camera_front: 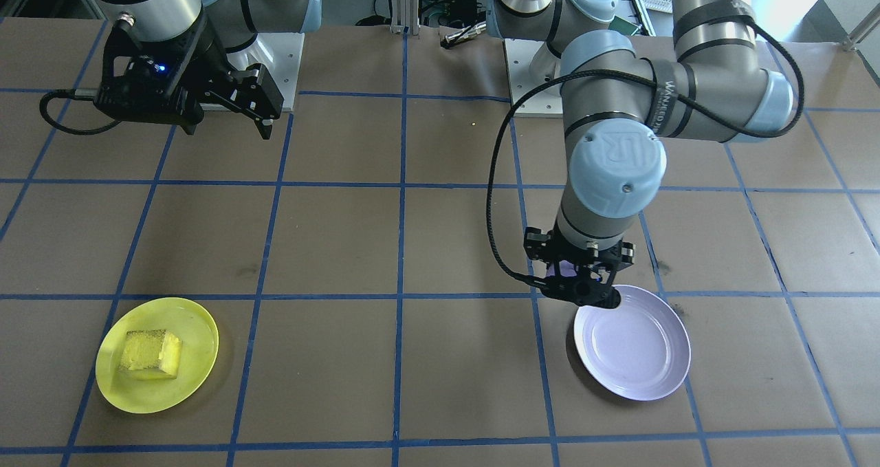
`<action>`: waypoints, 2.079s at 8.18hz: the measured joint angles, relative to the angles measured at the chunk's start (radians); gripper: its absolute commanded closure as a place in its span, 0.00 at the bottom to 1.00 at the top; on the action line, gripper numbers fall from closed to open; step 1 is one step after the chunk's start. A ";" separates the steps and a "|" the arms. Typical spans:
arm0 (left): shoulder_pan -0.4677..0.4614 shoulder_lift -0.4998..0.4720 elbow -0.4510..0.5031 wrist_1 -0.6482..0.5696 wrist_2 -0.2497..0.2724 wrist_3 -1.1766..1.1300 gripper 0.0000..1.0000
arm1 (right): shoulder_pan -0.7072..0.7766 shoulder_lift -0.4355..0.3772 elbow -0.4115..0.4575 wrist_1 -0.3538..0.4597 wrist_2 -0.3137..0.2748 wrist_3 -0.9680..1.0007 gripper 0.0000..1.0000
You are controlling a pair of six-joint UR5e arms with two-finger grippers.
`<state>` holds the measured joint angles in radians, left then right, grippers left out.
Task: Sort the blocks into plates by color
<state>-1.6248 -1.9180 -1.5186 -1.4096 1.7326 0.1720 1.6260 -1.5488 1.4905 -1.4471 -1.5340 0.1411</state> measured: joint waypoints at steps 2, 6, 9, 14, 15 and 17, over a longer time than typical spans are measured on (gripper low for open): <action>0.100 -0.019 0.024 0.045 0.008 0.088 1.00 | 0.000 -0.001 0.000 0.000 0.000 0.000 0.00; 0.195 -0.089 0.027 0.116 -0.025 0.201 0.95 | 0.000 -0.002 0.001 -0.001 0.000 0.002 0.00; 0.207 -0.133 0.027 0.120 -0.035 0.205 0.00 | 0.000 -0.002 0.001 -0.006 0.001 0.002 0.00; 0.209 -0.124 0.030 0.120 -0.059 0.198 0.00 | 0.000 -0.002 0.001 -0.007 0.001 0.002 0.00; 0.207 -0.106 0.035 0.115 -0.057 0.197 0.00 | 0.000 -0.002 0.001 -0.007 0.001 0.002 0.00; 0.194 -0.048 0.047 0.092 -0.059 0.152 0.00 | 0.000 -0.002 0.001 -0.007 0.001 0.002 0.00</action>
<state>-1.4312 -1.9665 -1.4719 -1.3177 1.6731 0.3245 1.6260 -1.5508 1.4910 -1.4542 -1.5331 0.1427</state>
